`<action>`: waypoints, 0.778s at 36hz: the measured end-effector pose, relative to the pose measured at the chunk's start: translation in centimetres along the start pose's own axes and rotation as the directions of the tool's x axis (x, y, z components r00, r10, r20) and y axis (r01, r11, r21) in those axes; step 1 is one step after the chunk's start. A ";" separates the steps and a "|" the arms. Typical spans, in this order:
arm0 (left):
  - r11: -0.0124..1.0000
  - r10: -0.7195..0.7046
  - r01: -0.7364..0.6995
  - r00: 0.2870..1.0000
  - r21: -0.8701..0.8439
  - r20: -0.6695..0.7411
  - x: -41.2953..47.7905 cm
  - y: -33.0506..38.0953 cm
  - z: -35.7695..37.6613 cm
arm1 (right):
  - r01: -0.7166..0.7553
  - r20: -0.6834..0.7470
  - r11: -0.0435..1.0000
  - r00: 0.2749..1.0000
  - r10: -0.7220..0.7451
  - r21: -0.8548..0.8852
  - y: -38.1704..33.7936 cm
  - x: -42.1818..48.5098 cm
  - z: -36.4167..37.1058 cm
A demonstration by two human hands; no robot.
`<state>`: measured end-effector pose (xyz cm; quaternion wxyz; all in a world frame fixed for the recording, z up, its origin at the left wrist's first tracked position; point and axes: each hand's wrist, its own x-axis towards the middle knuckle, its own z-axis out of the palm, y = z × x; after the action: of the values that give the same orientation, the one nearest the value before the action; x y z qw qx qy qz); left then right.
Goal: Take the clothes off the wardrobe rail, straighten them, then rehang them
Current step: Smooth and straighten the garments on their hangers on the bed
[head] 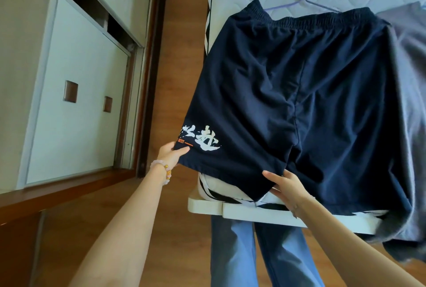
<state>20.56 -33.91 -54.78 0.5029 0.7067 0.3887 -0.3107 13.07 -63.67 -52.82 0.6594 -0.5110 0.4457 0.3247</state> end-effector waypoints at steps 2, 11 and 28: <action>0.998 0.033 -0.034 0.999 -0.059 -0.020 -0.5 -0.1 -0.4 | 0.002 0.014 1.000 1.000 -0.002 0.021 0.1 -0.3 0.1; 0.852 -0.040 0.180 0.959 -0.492 0.281 -4.6 -2.7 -4.3 | -0.051 0.111 0.992 0.993 0.039 0.111 2.5 -2.5 -0.6; 0.955 0.058 0.102 0.857 0.278 -0.513 -2.1 -3.3 1.8 | -0.177 -0.021 0.929 0.983 0.180 -0.324 2.9 -1.3 -1.6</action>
<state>16.56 -35.45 -55.15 0.2657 0.8264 0.4664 -0.1704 9.58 -64.44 -52.83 0.5358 -0.5686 0.4279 0.4546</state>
